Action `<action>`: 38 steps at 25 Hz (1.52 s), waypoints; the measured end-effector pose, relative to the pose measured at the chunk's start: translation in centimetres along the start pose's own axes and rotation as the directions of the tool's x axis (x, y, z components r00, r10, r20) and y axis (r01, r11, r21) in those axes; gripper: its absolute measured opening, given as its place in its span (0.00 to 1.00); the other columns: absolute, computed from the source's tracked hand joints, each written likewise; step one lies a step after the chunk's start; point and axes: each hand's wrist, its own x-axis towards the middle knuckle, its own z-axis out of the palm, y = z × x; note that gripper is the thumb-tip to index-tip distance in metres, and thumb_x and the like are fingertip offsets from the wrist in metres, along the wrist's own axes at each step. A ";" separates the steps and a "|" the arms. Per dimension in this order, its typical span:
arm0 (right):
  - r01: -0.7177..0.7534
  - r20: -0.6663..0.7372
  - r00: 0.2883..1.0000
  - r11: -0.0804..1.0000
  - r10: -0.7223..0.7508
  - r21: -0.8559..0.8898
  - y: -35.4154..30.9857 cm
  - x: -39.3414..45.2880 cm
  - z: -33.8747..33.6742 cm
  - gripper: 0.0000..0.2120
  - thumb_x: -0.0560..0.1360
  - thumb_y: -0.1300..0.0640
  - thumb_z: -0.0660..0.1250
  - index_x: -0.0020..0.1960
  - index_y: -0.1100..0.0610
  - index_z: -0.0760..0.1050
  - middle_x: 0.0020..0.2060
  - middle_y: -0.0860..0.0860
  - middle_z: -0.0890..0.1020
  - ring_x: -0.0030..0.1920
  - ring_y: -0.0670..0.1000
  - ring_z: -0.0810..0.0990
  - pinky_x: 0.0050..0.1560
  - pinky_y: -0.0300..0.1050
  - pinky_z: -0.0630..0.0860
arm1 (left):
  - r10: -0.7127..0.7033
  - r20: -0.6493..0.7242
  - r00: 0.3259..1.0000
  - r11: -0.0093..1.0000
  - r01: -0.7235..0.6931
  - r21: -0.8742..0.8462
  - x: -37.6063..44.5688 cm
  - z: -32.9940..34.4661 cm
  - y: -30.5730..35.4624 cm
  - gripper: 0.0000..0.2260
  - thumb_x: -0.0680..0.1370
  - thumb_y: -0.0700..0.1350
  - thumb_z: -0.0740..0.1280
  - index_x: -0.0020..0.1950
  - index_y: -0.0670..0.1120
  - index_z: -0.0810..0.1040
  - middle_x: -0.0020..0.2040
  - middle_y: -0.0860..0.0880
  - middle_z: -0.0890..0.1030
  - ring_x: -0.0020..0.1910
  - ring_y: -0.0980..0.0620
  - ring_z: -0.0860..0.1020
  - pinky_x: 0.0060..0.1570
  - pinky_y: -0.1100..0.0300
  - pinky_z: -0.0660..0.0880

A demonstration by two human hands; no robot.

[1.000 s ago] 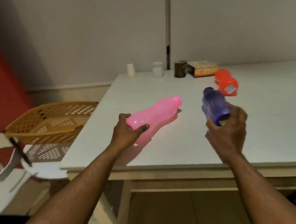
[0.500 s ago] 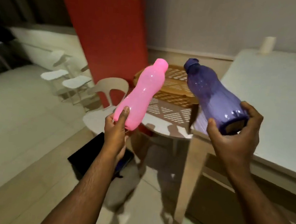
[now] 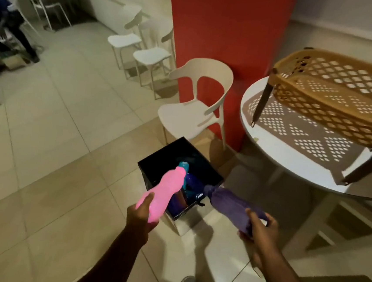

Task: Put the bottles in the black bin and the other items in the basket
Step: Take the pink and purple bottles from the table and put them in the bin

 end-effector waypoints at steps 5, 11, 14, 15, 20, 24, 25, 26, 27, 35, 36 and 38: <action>-0.335 0.059 0.942 0.939 0.331 0.073 5.4 2.1 1.6 0.23 0.68 0.57 0.74 0.61 0.55 0.71 0.56 0.58 0.78 0.49 0.58 0.80 0.43 0.55 0.80 | -0.201 -0.070 0.977 0.975 0.193 -0.111 3.8 -1.3 -2.2 0.28 0.72 0.50 0.75 0.67 0.42 0.69 0.66 0.40 0.68 0.60 0.38 0.70 0.54 0.40 0.77; -0.244 0.087 0.966 0.970 0.245 -0.020 2.6 3.7 9.2 0.26 0.70 0.46 0.72 0.64 0.53 0.70 0.60 0.59 0.78 0.53 0.61 0.81 0.44 0.56 0.82 | -0.199 -0.030 0.980 0.964 0.190 -0.189 6.9 1.4 0.8 0.31 0.73 0.51 0.74 0.71 0.42 0.65 0.68 0.39 0.68 0.64 0.36 0.71 0.46 0.46 0.79; -0.288 0.170 0.940 0.956 0.295 -0.062 -0.1 4.7 12.4 0.42 0.68 0.35 0.70 0.75 0.40 0.52 0.76 0.53 0.62 0.72 0.63 0.64 0.66 0.66 0.67 | -0.189 -0.020 0.982 0.982 0.189 0.004 8.1 3.1 3.2 0.40 0.72 0.58 0.72 0.77 0.49 0.56 0.74 0.41 0.63 0.68 0.37 0.68 0.58 0.41 0.72; -0.259 0.185 0.944 0.960 0.275 -0.104 -0.7 4.8 13.0 0.45 0.67 0.31 0.68 0.75 0.37 0.47 0.78 0.51 0.57 0.75 0.61 0.59 0.70 0.66 0.61 | -0.191 -0.030 0.981 0.979 0.193 0.070 8.3 3.4 3.8 0.43 0.71 0.61 0.72 0.78 0.51 0.52 0.76 0.43 0.62 0.71 0.38 0.66 0.63 0.40 0.69; -0.101 0.358 0.918 0.975 0.168 -0.200 -1.6 4.5 13.4 0.40 0.70 0.29 0.59 0.77 0.40 0.50 0.79 0.49 0.54 0.77 0.54 0.55 0.73 0.56 0.54 | -0.024 0.210 0.977 0.991 -0.004 0.133 9.0 4.3 3.6 0.23 0.78 0.61 0.62 0.67 0.48 0.72 0.68 0.44 0.75 0.66 0.41 0.74 0.65 0.47 0.70; -0.065 0.322 0.931 0.945 0.173 -0.320 -1.3 3.6 11.7 0.37 0.71 0.29 0.58 0.74 0.47 0.62 0.75 0.49 0.66 0.73 0.54 0.64 0.71 0.53 0.60 | 0.108 0.252 0.962 0.975 -0.152 0.164 6.9 5.9 2.8 0.10 0.81 0.54 0.60 0.53 0.52 0.77 0.55 0.46 0.81 0.61 0.41 0.77 0.65 0.44 0.72; -0.035 0.304 0.941 0.934 0.151 -0.356 -1.5 3.1 11.3 0.37 0.71 0.29 0.59 0.73 0.48 0.66 0.73 0.50 0.69 0.71 0.54 0.67 0.71 0.54 0.62 | 0.136 0.297 0.945 0.959 -0.201 0.202 6.1 6.6 3.0 0.12 0.82 0.53 0.58 0.56 0.48 0.77 0.58 0.43 0.80 0.61 0.41 0.77 0.65 0.45 0.72; 0.014 0.280 0.955 0.928 0.097 -0.372 -1.9 2.6 10.7 0.36 0.70 0.29 0.60 0.70 0.50 0.70 0.69 0.51 0.73 0.69 0.54 0.71 0.70 0.55 0.66 | 0.166 0.344 0.924 0.934 -0.260 0.246 5.4 7.7 3.1 0.15 0.82 0.51 0.58 0.60 0.44 0.77 0.60 0.40 0.79 0.61 0.40 0.76 0.64 0.46 0.72; 0.096 0.261 0.965 0.920 0.007 -0.379 -2.5 1.9 10.2 0.33 0.70 0.30 0.61 0.65 0.52 0.75 0.64 0.52 0.78 0.64 0.54 0.75 0.67 0.55 0.70 | 0.201 0.367 0.908 0.903 -0.317 0.289 4.7 8.8 3.4 0.16 0.82 0.50 0.58 0.60 0.41 0.76 0.61 0.38 0.78 0.62 0.39 0.76 0.64 0.47 0.72; 0.715 0.334 0.551 0.227 -0.764 -0.661 -17.9 -3.5 0.6 0.21 0.74 0.42 0.65 0.64 0.50 0.75 0.60 0.48 0.80 0.60 0.48 0.76 0.58 0.45 0.73 | 0.522 0.695 0.494 0.529 -0.827 0.190 -8.3 24.1 10.7 0.15 0.78 0.50 0.64 0.65 0.51 0.75 0.53 0.54 0.81 0.53 0.55 0.79 0.49 0.65 0.74; 0.704 0.302 0.495 0.172 -0.815 -0.690 -20.3 -4.3 -2.2 0.20 0.74 0.43 0.66 0.63 0.51 0.76 0.58 0.49 0.81 0.58 0.49 0.78 0.57 0.43 0.73 | 0.547 0.731 0.408 0.470 -0.872 0.135 -11.2 26.9 11.5 0.15 0.77 0.50 0.64 0.64 0.51 0.76 0.54 0.53 0.82 0.54 0.53 0.79 0.52 0.62 0.75; 0.657 0.224 0.404 0.111 -0.887 -0.745 -24.2 -5.9 -8.4 0.18 0.74 0.45 0.67 0.60 0.53 0.79 0.54 0.50 0.84 0.52 0.50 0.81 0.51 0.39 0.71 | 0.572 0.786 0.235 0.362 -0.932 0.015 -17.1 32.0 12.1 0.16 0.76 0.51 0.65 0.62 0.50 0.77 0.53 0.53 0.82 0.55 0.53 0.80 0.56 0.60 0.74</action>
